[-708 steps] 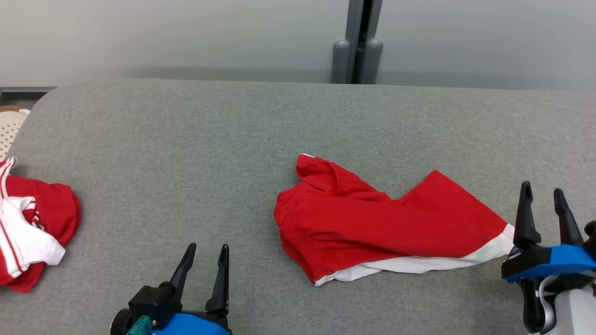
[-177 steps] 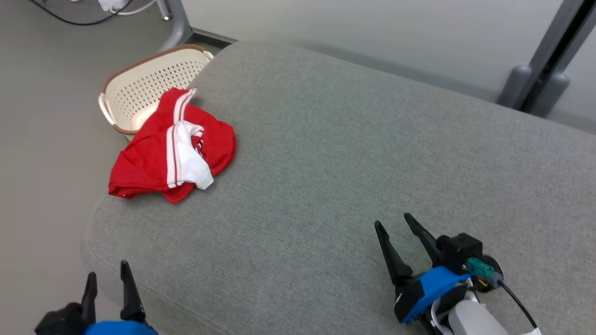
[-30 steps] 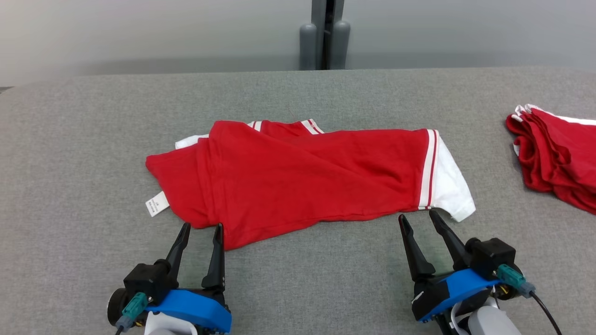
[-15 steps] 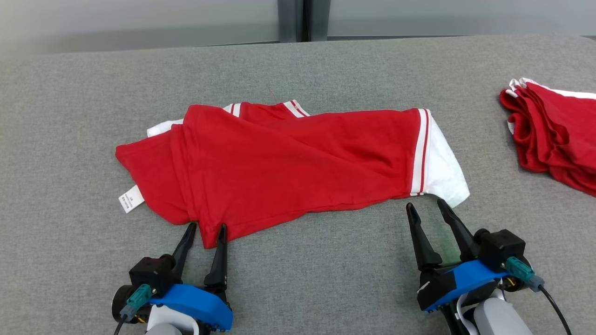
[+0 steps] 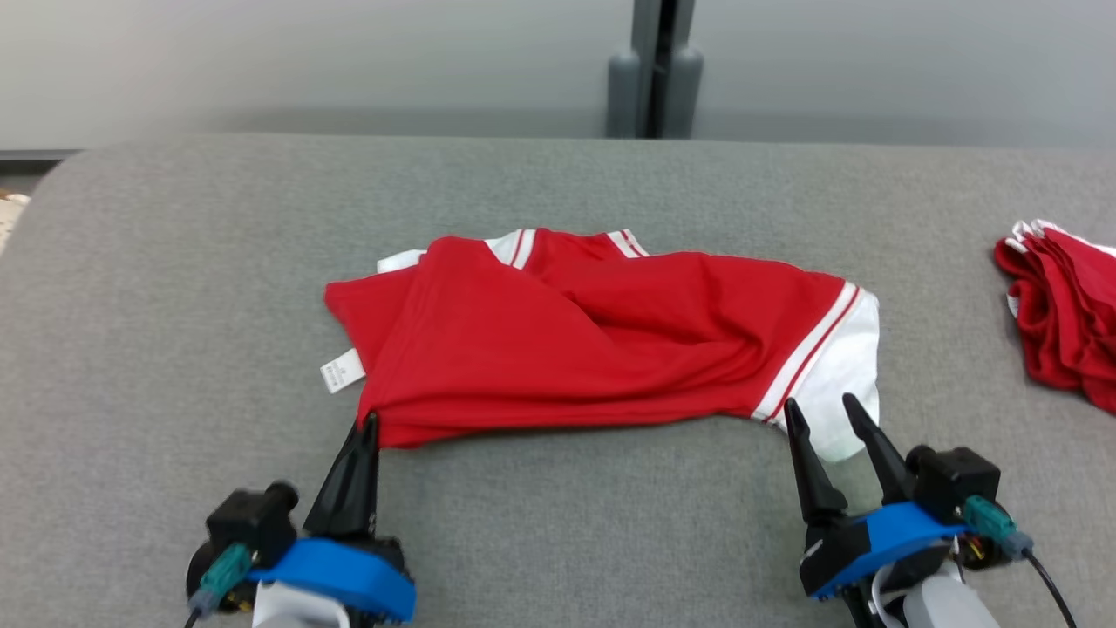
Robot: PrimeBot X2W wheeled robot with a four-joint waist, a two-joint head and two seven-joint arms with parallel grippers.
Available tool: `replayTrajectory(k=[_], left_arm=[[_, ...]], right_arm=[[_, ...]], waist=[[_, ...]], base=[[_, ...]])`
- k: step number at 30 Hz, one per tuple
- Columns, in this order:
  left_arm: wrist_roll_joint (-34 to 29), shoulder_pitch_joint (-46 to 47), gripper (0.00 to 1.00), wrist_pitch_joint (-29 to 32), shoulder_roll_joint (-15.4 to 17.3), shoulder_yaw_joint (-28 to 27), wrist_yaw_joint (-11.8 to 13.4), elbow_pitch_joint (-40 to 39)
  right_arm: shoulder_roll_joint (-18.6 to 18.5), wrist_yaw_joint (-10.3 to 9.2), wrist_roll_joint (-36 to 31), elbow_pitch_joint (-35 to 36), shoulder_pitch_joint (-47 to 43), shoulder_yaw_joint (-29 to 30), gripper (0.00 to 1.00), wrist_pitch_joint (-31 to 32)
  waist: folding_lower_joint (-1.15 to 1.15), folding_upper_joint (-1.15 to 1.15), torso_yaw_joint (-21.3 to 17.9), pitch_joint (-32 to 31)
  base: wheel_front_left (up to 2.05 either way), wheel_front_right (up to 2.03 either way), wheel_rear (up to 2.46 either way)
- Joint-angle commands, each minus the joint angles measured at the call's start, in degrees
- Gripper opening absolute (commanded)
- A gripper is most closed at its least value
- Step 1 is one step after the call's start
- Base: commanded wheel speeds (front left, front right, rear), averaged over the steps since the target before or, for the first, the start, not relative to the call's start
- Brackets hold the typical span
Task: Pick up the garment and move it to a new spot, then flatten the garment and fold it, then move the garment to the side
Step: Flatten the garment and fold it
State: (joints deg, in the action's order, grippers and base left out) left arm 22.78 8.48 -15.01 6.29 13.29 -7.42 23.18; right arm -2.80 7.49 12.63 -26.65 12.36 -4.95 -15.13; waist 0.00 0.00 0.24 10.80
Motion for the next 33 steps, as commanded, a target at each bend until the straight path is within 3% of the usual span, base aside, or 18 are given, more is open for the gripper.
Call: replayTrajectory(k=[1,14,16,29,30,31,33], left_arm=[[-1.01,-1.75,0.0,-0.25,-0.04,-1.63,-0.12,-0.66],[-6.52,-7.47,0.0,-0.25,-2.12,-11.86,-0.12,1.32],[-7.48,-7.29,1.0,-0.25,-2.36,-12.38,-0.12,1.49],[-8.63,-3.53,1.0,-0.25,-3.35,-9.32,-0.12,-2.32],[-8.57,-3.42,1.0,-0.25,-3.36,-9.05,-0.12,-2.53],[-8.37,-3.39,1.0,-0.25,-3.35,-8.83,-0.12,-2.74],[-8.23,-3.23,1.0,-0.25,-3.37,-8.8,-0.12,-3.33]], right_arm=[[-0.18,0.0,-0.46,-0.31,-1.12,0.55,1.0,-0.01],[-0.19,0.0,-2.87,-2.48,-4.58,4.1,1.0,-0.01],[-0.18,0.0,-3.62,-3.06,-4.49,4.74,1.0,-0.01],[-0.2,0.0,-9.21,-12.07,2.46,8.95,1.0,0.0],[-0.19,0.0,-9.66,-13.08,2.9,9.35,0.96,-0.01],[-0.19,0.0,-9.8,-14.09,3.26,9.82,0.82,0.04],[-0.19,0.0,-10.08,-15.14,3.47,10.33,0.42,0.06]], waist=[[0.0,0.0,0.69,-1.42],[0.0,0.0,3.3,-4.64],[0.0,0.0,3.3,-4.42],[0.0,0.0,6.11,-0.27],[0.0,0.0,6.2,-0.12],[0.0,0.0,6.25,0.06],[0.0,0.0,6.14,0.32]], base=[[0.0,0.0,0.0],[0.0,0.0,0.0],[0.0,0.0,0.0],[0.0,0.0,0.0],[0.0,0.0,0.0],[0.0,0.0,0.0],[0.0,0.0,0.0]])
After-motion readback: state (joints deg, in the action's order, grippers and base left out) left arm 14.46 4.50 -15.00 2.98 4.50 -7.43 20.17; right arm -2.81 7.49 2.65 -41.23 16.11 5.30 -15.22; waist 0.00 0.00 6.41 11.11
